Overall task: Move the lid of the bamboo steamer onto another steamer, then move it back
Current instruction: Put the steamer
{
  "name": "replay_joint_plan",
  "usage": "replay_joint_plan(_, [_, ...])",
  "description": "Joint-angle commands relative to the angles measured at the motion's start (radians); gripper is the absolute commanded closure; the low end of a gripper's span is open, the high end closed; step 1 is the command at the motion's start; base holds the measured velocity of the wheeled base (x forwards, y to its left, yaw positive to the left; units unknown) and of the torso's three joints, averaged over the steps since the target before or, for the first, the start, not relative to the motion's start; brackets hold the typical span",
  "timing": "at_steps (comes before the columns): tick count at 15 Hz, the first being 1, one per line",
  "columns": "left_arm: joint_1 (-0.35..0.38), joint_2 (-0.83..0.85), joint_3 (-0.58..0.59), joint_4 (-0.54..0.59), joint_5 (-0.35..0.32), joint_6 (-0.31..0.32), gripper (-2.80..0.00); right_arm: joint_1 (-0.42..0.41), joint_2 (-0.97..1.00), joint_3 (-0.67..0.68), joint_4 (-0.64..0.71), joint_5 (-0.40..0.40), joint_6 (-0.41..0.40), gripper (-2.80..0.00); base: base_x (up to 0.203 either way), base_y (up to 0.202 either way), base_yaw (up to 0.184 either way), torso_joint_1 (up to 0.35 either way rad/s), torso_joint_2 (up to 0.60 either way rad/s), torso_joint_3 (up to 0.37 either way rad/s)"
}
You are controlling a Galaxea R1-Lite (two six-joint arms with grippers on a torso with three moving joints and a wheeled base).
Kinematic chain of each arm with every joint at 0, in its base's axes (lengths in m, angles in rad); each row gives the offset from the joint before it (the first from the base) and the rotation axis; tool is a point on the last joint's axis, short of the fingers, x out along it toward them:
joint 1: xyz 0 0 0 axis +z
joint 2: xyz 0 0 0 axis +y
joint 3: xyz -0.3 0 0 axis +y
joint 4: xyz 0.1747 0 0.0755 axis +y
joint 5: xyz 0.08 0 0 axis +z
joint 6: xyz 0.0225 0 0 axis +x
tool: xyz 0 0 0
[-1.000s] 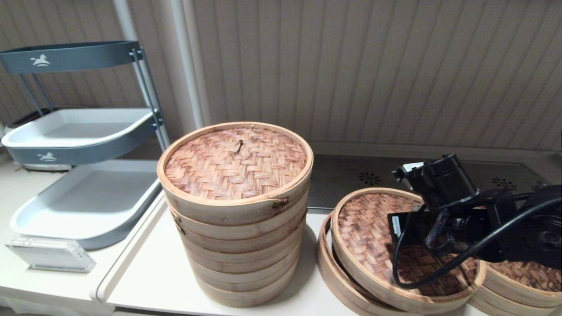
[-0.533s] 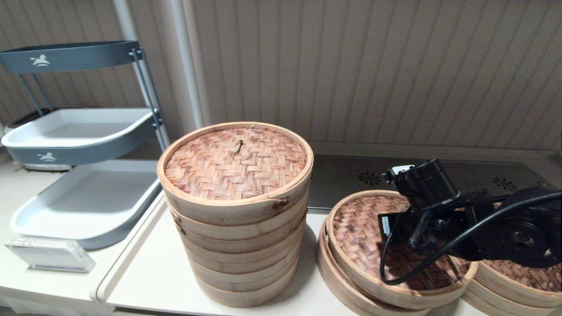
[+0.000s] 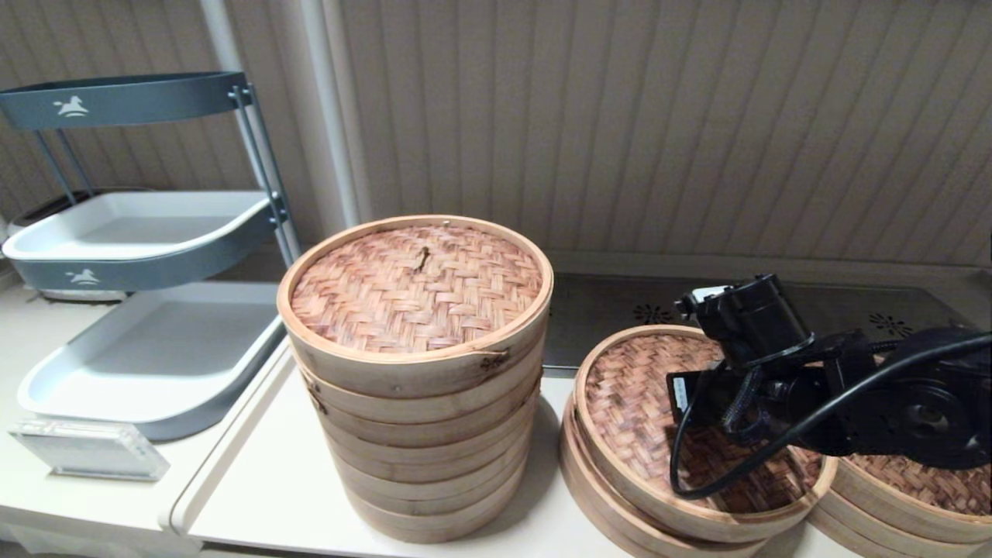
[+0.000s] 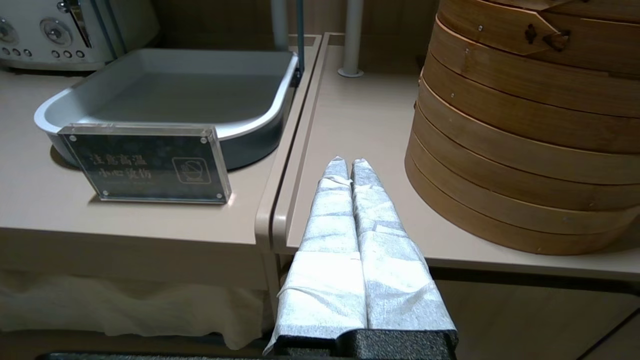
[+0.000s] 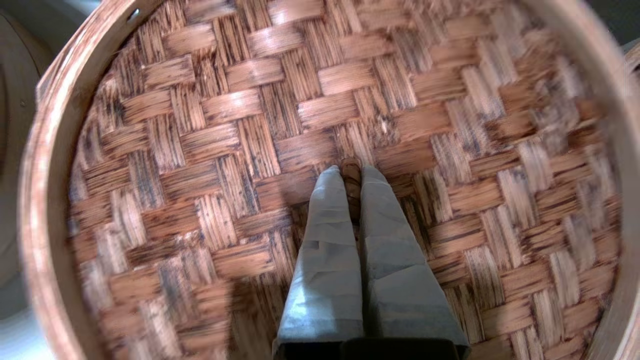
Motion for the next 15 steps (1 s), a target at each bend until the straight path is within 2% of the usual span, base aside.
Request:
replay_joint_plan(1, [0.0, -0.002, 0.025, -0.001, -0.001, 0.0, 0.0, -0.001, -0.015, -0.005, 0.0, -0.005, 0.002, 0.0, 0.0, 0.0, 0.0, 0.0, 0.0, 0.0])
replay_joint_plan(15, [0.002, -0.002, 0.025, -0.001, 0.0, 0.0, 0.0, 0.008, -0.005, -0.014, 0.002, -0.011, 0.004, 0.0, 0.0, 0.0, 0.0, 0.0, 0.0, 0.0])
